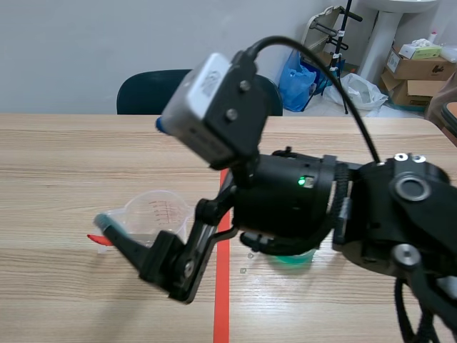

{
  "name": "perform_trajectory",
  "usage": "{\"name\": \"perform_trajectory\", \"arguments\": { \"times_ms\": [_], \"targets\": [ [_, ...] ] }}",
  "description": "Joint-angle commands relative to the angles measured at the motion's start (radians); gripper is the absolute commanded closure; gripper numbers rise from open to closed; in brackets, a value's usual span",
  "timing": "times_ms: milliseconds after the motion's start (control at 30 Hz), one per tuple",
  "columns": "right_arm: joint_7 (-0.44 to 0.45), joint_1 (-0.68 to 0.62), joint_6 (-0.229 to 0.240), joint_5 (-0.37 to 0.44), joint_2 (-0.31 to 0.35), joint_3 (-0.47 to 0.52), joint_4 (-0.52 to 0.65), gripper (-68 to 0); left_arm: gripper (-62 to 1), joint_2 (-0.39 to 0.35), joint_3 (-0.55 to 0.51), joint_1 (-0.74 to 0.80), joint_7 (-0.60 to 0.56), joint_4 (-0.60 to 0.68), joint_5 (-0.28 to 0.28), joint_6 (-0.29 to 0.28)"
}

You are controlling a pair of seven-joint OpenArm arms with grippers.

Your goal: Do the redox reaction experiment

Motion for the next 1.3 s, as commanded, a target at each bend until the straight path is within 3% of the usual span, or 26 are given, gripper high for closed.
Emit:
{"name": "perform_trajectory", "arguments": {
  "times_ms": [0,233,533,633,733,900,1133,1267],
  "targets": [
    [0.011,-0.021,0.0,0.013,0.002,0.041,0.026,-67.9,-62.3,0.026,-0.03,0.001,-0.014,0.044,-0.005,0.009],
    [0.008,-0.156,0.0,0.019,0.002,0.235,0.078,-67.9,-62.3,0.126,-0.105,0.001,0.006,0.185,0.004,0.009],
    [-0.034,-0.361,0.0,0.068,0.007,0.422,0.219,-67.9,-62.3,0.199,-0.188,0.001,0.146,0.35,0.005,0.009],
    [-0.05,-0.434,-0.001,0.068,0.007,0.472,0.276,-67.9,-62.3,0.198,-0.213,0.001,0.226,0.379,0.002,0.008],
    [-0.05,-0.504,-0.036,0.076,0.007,0.518,0.326,-67.9,-62.3,0.198,-0.23,-0.042,0.309,0.407,0.002,0.007],
    [-0.049,-0.584,-0.039,0.09,0.007,0.568,0.367,-67.9,-62.3,0.187,-0.23,-0.066,0.391,0.478,-0.008,0.007],
    [-0.058,-0.59,-0.063,0.089,0.006,0.584,0.367,-67.9,-62.3,0.128,-0.192,-0.066,0.487,0.571,-0.066,0.009],
    [-0.058,-0.59,-0.063,0.089,0.006,0.582,0.367,-67.9,-62.3,0.068,-0.133,-0.066,0.602,0.575,-0.066,0.026]
  ]
}}
